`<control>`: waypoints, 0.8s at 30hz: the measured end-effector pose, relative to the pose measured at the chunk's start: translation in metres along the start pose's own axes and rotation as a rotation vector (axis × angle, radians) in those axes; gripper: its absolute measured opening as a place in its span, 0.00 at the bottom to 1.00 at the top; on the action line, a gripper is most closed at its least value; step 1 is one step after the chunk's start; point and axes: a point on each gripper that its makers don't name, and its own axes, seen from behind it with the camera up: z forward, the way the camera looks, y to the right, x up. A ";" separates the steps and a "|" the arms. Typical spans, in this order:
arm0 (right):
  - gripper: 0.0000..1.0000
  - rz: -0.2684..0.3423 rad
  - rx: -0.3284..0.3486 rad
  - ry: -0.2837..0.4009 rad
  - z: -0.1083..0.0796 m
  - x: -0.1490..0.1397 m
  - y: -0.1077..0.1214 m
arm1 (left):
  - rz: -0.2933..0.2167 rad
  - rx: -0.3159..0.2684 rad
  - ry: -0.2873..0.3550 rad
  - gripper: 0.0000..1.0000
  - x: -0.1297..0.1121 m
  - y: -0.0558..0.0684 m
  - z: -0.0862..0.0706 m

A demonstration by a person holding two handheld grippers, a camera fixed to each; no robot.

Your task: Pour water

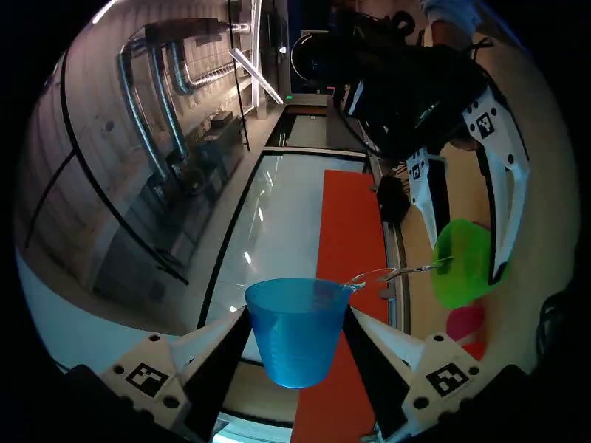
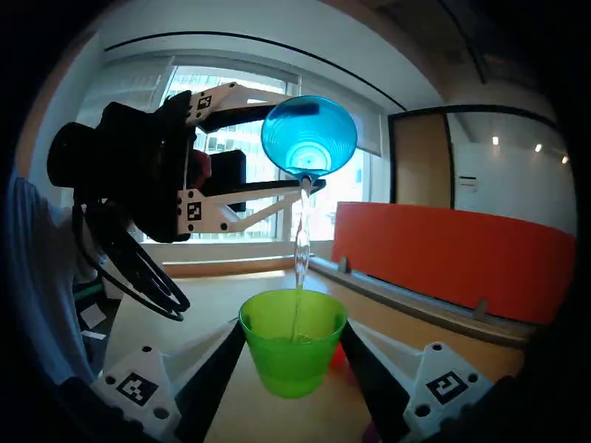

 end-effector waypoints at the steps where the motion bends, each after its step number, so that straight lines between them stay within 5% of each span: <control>1: 0.90 -0.001 0.000 0.000 0.000 0.000 0.000 | 0.005 0.001 0.001 0.85 0.000 -0.001 0.000; 24: 0.90 0.003 -0.004 0.010 0.004 0.002 0.002 | 0.156 0.013 0.016 0.84 0.012 -0.007 0.000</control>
